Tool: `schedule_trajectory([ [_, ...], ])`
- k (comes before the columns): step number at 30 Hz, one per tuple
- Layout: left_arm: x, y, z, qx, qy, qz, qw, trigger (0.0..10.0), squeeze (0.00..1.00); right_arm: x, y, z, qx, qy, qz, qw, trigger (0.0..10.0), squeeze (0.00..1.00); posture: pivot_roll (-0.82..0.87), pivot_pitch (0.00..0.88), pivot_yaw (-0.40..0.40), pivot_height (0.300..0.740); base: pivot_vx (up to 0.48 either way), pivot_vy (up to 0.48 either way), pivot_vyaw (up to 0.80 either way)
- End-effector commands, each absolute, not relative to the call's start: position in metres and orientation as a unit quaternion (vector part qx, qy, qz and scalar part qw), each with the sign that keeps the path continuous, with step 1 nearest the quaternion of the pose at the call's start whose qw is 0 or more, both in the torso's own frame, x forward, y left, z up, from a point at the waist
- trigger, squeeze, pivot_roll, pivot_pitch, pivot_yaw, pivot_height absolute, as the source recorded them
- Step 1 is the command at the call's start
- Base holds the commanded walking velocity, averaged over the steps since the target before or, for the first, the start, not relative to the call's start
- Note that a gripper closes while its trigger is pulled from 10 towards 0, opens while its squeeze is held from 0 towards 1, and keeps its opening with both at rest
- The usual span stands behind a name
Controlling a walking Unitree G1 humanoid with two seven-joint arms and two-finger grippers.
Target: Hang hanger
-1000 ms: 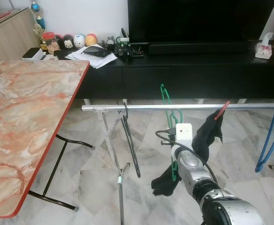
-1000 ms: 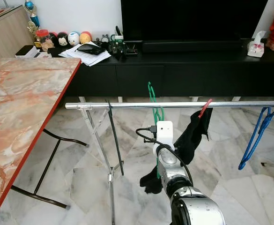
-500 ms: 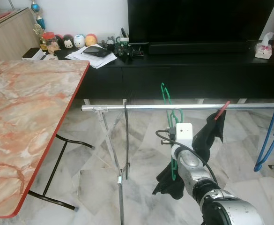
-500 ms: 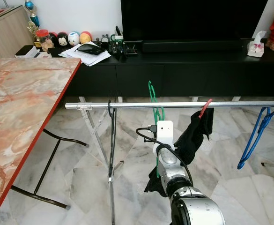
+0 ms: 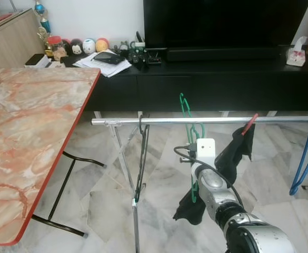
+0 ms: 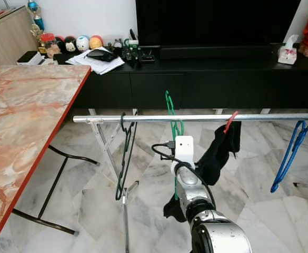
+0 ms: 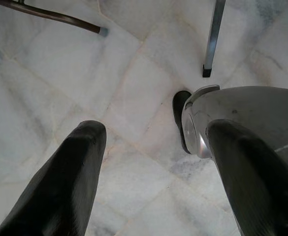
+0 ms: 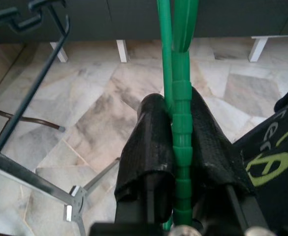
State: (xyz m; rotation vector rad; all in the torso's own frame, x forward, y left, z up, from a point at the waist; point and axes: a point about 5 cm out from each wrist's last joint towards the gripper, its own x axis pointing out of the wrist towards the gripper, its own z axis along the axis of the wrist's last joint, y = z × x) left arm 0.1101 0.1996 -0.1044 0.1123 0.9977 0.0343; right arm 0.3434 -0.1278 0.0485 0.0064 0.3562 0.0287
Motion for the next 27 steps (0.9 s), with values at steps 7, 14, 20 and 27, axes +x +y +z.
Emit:
schedule_trajectory([
  [7, 0.0981, 0.1944, -0.1093, 0.057, 0.502, -0.004, 0.863, 10.0, 0.00, 0.3446, -0.1259, 0.0512, 0.004, 0.169, 0.017, 0.986, 10.0, 0.00, 0.03, 0.000, 0.042, 0.740, 0.259, 0.000, 0.00],
  [14, 0.0980, 0.1942, -0.1093, 0.057, 0.502, -0.003, 0.863, 10.0, 0.00, 0.3449, -0.1262, 0.0515, 0.005, 0.168, 0.016, 0.986, 10.0, 0.00, 0.03, 0.000, 0.041, 0.740, 0.152, 0.000, 0.00],
  [20, 0.0961, 0.1945, -0.1100, 0.060, 0.507, -0.005, 0.860, 10.0, 0.00, 0.3445, -0.1262, 0.0510, 0.005, 0.169, 0.016, 0.985, 10.0, 0.00, 0.03, 0.000, 0.041, 0.740, 0.000, 0.000, 0.00],
  [27, 0.0940, 0.1935, -0.1108, 0.059, 0.512, -0.009, 0.857, 10.0, 0.00, 0.3444, -0.1257, 0.0507, 0.003, 0.170, 0.016, 0.985, 10.0, 0.00, 0.03, 0.000, 0.041, 0.740, 0.000, 0.000, 0.00],
])
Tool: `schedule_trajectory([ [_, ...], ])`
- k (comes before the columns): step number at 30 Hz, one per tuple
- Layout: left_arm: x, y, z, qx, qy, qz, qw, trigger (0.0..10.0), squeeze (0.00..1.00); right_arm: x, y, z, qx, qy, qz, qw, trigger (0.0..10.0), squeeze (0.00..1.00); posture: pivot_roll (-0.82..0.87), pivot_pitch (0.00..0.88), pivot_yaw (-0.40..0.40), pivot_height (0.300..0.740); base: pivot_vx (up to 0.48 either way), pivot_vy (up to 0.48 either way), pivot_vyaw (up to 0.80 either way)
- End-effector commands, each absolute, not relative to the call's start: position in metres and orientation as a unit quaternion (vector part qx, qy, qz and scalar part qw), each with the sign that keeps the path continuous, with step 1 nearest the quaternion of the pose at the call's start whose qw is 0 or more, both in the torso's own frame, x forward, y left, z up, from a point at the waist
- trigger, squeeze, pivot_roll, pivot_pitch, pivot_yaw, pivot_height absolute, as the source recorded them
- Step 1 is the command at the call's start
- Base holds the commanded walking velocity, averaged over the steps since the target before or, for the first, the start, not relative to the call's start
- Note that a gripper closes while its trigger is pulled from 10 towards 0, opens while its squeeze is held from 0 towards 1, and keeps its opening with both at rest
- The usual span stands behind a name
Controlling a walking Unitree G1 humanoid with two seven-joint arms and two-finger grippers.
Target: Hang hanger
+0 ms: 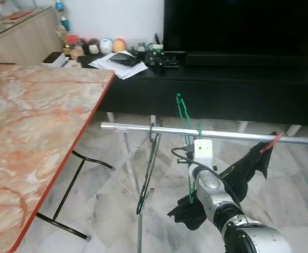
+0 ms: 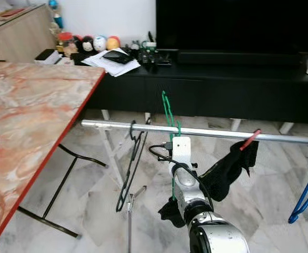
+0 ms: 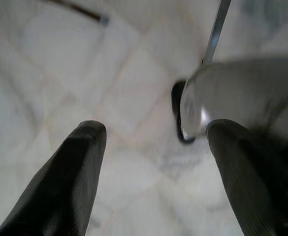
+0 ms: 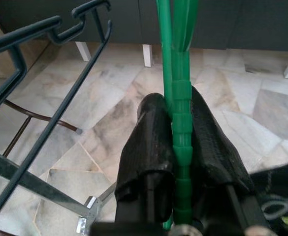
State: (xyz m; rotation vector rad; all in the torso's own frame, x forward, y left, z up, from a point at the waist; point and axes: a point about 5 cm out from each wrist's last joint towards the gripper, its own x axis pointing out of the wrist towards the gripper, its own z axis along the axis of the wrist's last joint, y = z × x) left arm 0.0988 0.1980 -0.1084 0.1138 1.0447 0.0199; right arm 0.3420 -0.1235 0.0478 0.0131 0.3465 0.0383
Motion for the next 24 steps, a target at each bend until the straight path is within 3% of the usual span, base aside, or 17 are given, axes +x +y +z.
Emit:
schedule_trajectory([
  [1, 0.094, 0.193, -0.111, 0.058, 0.512, -0.010, 0.857, 10.0, 0.00, 0.344, -0.126, 0.051, 0.003, 0.171, 0.015, 0.985, 10.0, 0.00, 0.03, 0.000, 0.041, 0.740, 0.000, 0.000, 0.00],
  [24, 0.093, 0.192, -0.111, 0.058, 0.516, -0.016, 0.854, 10.0, 0.00, 0.355, -0.130, 0.057, 0.002, 0.237, -0.006, 0.971, 10.0, 0.00, 0.03, 0.000, 0.043, 0.740, 0.000, 0.000, 0.00],
])
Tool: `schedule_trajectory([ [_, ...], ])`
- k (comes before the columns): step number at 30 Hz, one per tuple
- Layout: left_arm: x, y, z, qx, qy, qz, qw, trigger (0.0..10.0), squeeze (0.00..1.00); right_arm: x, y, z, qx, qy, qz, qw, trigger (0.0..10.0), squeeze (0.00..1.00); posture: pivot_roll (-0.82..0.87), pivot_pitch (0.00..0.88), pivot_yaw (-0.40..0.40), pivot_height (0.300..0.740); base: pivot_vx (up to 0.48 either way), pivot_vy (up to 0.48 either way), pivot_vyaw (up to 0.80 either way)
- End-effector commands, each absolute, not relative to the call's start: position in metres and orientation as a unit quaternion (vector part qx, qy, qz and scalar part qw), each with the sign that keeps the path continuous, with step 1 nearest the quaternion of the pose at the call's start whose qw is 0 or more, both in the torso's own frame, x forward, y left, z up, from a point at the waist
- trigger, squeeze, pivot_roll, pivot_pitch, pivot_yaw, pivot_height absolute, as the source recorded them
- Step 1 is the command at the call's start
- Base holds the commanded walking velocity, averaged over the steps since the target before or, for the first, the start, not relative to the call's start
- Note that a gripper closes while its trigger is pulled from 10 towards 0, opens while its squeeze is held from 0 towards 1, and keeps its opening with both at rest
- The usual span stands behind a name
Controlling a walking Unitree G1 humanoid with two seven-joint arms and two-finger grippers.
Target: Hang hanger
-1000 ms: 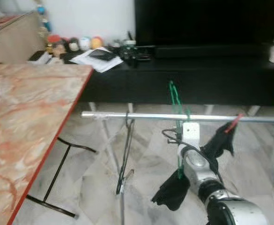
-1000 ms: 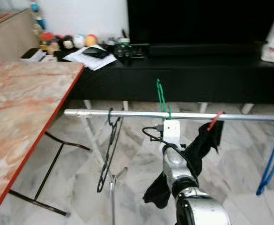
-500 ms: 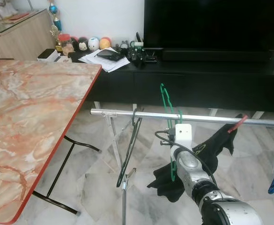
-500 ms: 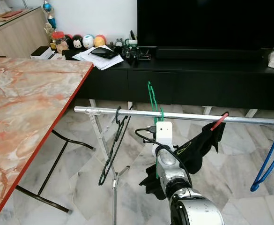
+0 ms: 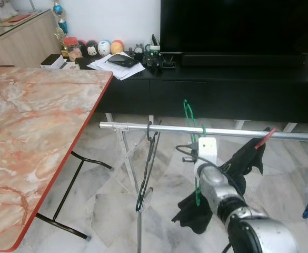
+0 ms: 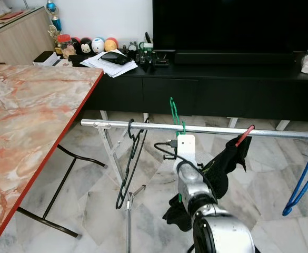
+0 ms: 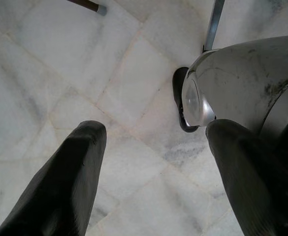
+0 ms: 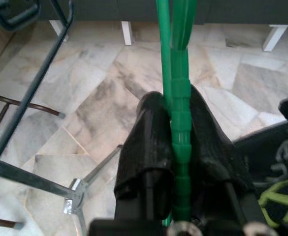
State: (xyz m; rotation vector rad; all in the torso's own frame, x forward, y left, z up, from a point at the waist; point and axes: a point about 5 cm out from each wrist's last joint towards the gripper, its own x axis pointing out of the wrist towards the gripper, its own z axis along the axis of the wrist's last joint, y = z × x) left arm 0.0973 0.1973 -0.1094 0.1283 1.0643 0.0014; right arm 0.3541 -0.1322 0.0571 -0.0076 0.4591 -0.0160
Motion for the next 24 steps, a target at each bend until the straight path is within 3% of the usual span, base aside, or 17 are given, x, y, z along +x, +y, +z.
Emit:
schedule_trajectory([
  [1, 0.093, 0.192, -0.111, 0.058, 0.516, -0.016, 0.854, 10.0, 0.00, 0.354, -0.129, 0.056, 0.004, 0.244, -0.004, 0.970, 10.0, 0.00, 0.03, 0.000, 0.044, 0.740, 0.000, 0.000, 0.00],
  [14, 0.094, 0.191, -0.111, 0.058, 0.514, -0.020, 0.855, 10.0, 0.00, 0.345, -0.123, 0.044, 0.016, 0.268, 0.004, 0.963, 10.0, 0.00, 0.03, 0.000, 0.047, 0.740, 0.000, 0.000, 0.00],
  [15, 0.094, 0.191, -0.111, 0.058, 0.514, -0.021, 0.855, 10.0, 0.00, 0.343, -0.124, 0.041, 0.021, 0.265, 0.007, 0.964, 10.0, 0.41, 0.03, 0.000, 0.047, 0.740, 0.000, 0.000, 0.00],
  [16, 0.094, 0.191, -0.111, 0.058, 0.514, -0.021, 0.855, 10.0, 0.00, 0.343, -0.124, 0.041, 0.021, 0.265, 0.007, 0.964, 10.0, 0.41, 0.03, 0.000, 0.047, 0.740, 0.000, 0.000, 0.00],
  [17, 0.093, 0.191, -0.111, 0.058, 0.514, -0.021, 0.855, 10.0, 0.00, 0.342, -0.125, 0.041, 0.031, 0.259, 0.005, 0.965, 10.0, 0.94, 0.03, 0.000, 0.047, 0.740, 0.000, 0.000, 0.00],
  [18, 0.093, 0.191, -0.111, 0.058, 0.514, -0.021, 0.855, 10.0, 0.00, 0.343, -0.125, 0.041, 0.036, 0.253, 0.004, 0.967, 10.0, 1.00, 0.03, 0.000, 0.047, 0.740, 0.000, 0.000, 0.00],
  [24, 0.093, 0.190, -0.111, 0.059, 0.513, -0.023, 0.856, 10.0, 0.00, 0.347, -0.126, 0.049, 0.017, 0.217, 0.009, 0.976, 10.0, 1.00, 0.03, 0.000, 0.048, 0.740, 0.000, 0.000, 0.00],
])
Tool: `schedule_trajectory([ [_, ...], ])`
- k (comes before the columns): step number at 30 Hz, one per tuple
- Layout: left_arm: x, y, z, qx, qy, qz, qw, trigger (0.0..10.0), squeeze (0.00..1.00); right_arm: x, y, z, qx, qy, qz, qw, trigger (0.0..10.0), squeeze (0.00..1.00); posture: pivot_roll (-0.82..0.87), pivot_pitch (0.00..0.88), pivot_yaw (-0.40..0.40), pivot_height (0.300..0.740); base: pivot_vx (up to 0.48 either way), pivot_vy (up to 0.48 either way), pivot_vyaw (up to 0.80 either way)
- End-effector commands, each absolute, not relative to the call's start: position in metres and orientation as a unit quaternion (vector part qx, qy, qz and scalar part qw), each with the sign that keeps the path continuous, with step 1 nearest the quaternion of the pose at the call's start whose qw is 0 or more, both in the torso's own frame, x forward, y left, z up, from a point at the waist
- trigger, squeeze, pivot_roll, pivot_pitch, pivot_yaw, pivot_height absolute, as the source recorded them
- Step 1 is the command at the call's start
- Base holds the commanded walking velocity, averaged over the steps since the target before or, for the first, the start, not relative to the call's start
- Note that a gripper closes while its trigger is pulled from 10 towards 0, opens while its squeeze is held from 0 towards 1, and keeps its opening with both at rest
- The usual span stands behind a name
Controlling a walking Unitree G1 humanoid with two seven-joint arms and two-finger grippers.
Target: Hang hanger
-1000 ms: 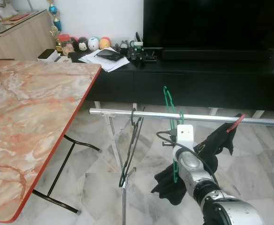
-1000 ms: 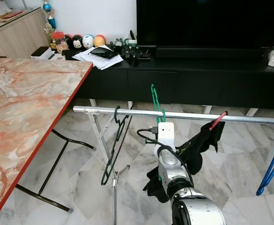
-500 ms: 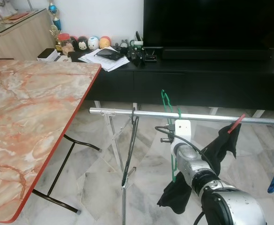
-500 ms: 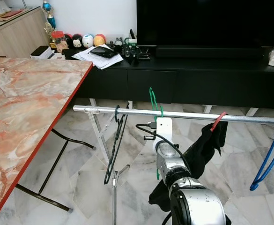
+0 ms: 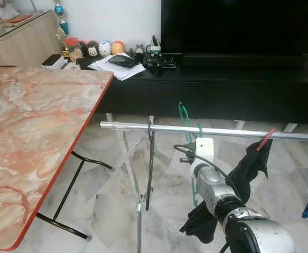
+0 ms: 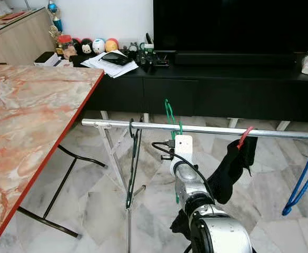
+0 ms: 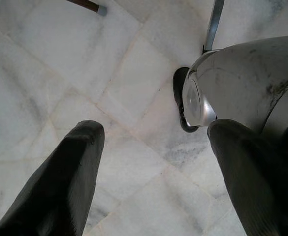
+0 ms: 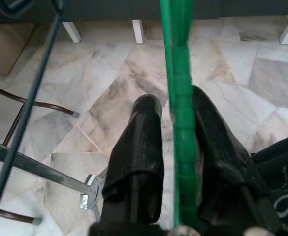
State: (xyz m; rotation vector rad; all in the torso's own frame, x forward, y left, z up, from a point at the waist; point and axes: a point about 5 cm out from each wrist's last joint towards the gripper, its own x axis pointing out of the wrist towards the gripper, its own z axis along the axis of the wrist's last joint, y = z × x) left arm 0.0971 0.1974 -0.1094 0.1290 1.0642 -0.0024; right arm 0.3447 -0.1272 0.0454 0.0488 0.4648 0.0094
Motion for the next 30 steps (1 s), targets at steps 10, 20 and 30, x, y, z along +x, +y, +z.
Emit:
schedule_trajectory([
  [10, 0.0929, 0.1895, -0.1114, 0.059, 0.514, -0.024, 0.856, 10.0, 0.00, 0.3473, -0.1270, 0.0504, 0.014, 0.210, 0.008, 0.978, 10.0, 1.00, 0.03, 0.000, 0.048, 0.740, 0.000, 0.000, 0.00],
  [20, 0.0960, 0.1858, -0.1107, 0.060, 0.505, -0.028, 0.860, 10.0, 0.00, 0.3453, -0.1288, 0.0528, 0.027, 0.166, 0.016, 0.986, 10.0, 1.00, 0.02, 0.000, 0.053, 0.740, 0.000, 0.000, 0.00],
  [30, 0.0948, 0.1854, -0.1109, 0.059, 0.506, -0.031, 0.860, 10.0, 0.00, 0.3405, -0.1294, 0.0538, 0.015, 0.126, 0.032, 0.991, 10.0, 1.00, 0.02, 0.000, 0.051, 0.740, 0.000, 0.000, 0.00],
])
